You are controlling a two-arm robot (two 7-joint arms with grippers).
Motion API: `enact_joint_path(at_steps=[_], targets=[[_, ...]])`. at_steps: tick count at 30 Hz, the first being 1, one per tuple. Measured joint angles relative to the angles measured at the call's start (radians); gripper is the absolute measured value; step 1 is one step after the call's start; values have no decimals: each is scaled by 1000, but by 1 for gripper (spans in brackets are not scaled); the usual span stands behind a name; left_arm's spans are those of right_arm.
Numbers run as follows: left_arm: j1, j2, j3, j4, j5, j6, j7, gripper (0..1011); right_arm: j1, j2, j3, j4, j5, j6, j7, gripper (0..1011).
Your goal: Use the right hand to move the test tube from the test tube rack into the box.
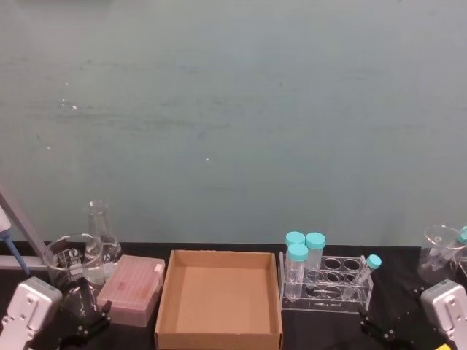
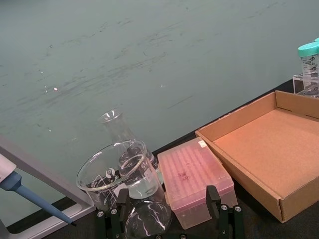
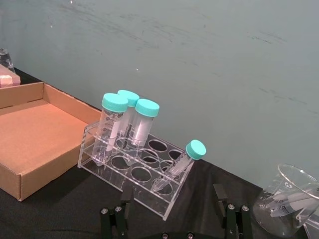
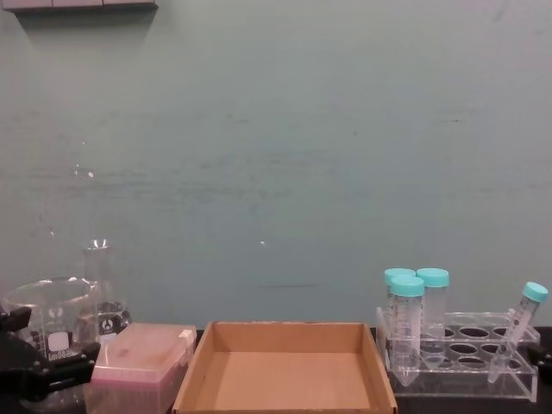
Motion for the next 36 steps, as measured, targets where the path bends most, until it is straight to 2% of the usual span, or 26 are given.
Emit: enact_joint_path(at_steps=[36], targets=[[0, 0, 0, 0, 0, 0, 0, 1000, 0, 0, 0, 0, 0, 0, 0, 1000]])
